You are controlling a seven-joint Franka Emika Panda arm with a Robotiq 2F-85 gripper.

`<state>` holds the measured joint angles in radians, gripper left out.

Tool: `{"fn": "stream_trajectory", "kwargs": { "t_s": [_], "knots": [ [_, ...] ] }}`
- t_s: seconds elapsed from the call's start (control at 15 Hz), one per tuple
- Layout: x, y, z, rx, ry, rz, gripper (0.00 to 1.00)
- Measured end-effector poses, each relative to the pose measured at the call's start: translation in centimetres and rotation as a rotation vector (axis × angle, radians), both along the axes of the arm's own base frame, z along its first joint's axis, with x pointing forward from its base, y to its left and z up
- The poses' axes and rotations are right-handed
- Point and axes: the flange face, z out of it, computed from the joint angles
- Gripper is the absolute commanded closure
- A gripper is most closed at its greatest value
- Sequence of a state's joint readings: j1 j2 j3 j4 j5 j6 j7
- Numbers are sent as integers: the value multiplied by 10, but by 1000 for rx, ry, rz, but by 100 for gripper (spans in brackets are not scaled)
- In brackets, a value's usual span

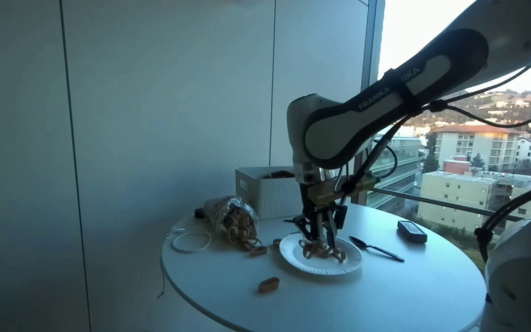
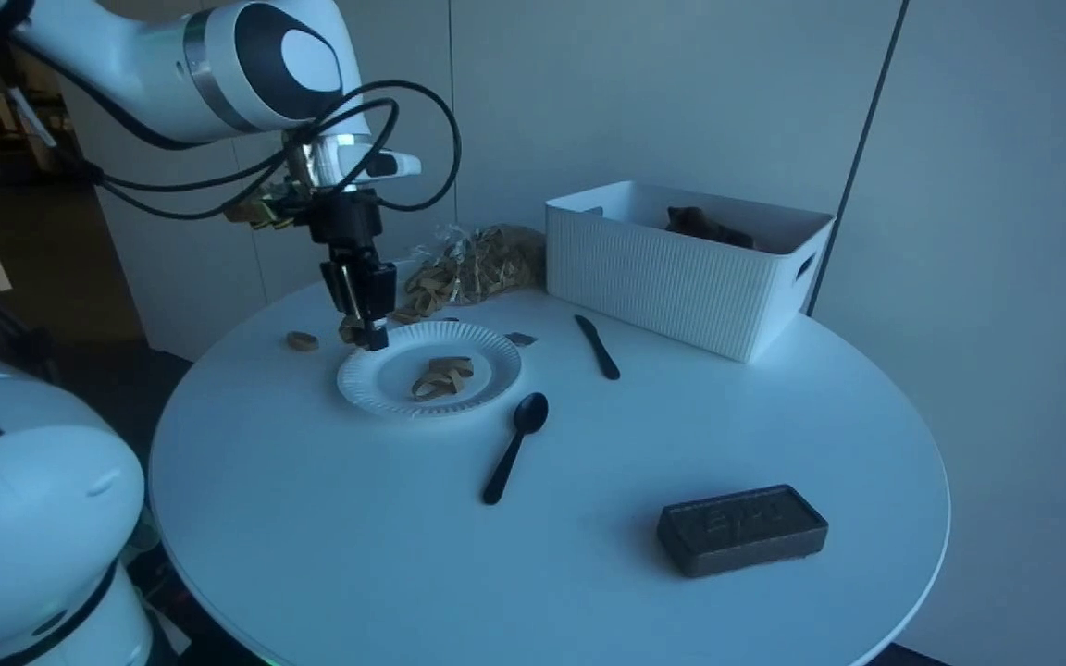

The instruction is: Get the rubber bands from the table and plastic and put them on the plate

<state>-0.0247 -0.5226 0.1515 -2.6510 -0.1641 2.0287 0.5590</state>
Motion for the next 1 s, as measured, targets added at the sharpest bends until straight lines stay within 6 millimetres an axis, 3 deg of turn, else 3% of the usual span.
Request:
{"fn": "stream_trajectory", "kwargs": {
  "t_s": [0.27,0.33,0.4,0.53,1.0],
  "knots": [
    [24,-18,-5,-30,-48,-14,100],
    [31,-22,-7,-32,-49,-19,73],
    [37,-25,-9,-33,-48,-24,72],
    [49,-29,-9,-38,-48,-33,60],
    [80,-32,-1,-59,-67,-36,6]
  ]
}}
